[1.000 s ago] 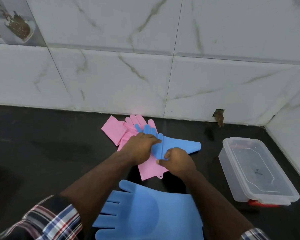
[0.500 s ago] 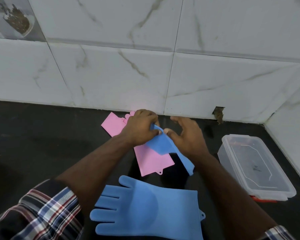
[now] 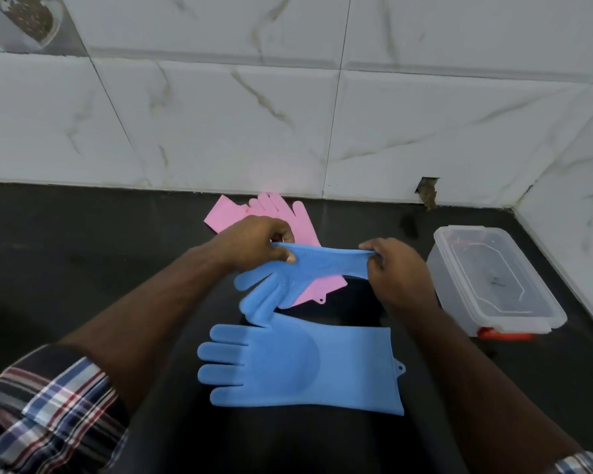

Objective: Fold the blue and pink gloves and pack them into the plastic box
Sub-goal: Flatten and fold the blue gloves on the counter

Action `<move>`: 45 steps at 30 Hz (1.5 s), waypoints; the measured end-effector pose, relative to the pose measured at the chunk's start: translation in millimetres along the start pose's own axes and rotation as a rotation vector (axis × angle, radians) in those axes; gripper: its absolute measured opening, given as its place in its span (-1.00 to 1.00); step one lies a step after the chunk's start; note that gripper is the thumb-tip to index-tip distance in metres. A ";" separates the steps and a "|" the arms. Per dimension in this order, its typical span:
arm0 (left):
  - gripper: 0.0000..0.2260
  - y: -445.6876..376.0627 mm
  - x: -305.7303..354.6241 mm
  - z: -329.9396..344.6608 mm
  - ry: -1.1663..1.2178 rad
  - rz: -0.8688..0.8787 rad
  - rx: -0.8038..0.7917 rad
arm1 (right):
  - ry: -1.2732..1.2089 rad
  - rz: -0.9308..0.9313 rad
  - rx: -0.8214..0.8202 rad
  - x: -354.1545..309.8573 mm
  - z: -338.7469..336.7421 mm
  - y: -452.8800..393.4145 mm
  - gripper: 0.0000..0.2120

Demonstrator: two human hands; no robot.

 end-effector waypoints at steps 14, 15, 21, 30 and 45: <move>-0.90 73.2 6.5 5.6 0.165 0.019 0.064 | 0.040 -0.012 -0.117 -7.3 -15.1 73.4 -0.88; -0.90 78.1 7.4 7.0 0.169 0.019 0.060 | 0.040 -0.011 -0.132 -7.8 -14.8 78.8 -0.88; -0.91 116.0 9.5 24.4 0.237 -0.007 -0.047 | -0.012 0.019 -0.286 -2.3 -14.9 114.3 -0.87; -0.89 147.6 -58.3 34.5 0.258 -0.401 0.210 | -0.033 0.282 -0.376 48.9 8.6 117.0 -0.62; -0.92 154.5 -98.6 70.4 0.329 -0.540 0.194 | -0.163 0.278 -0.390 55.1 35.4 81.1 -0.91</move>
Point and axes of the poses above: each hand's wrist, its own y-axis away from the middle knuckle, its own z-axis out of the palm, x = y × z, the point moved 8 cm from there along -y, towards the middle knuckle, and after that the axes turned 1 degree about -x, right-handed, at the moved point
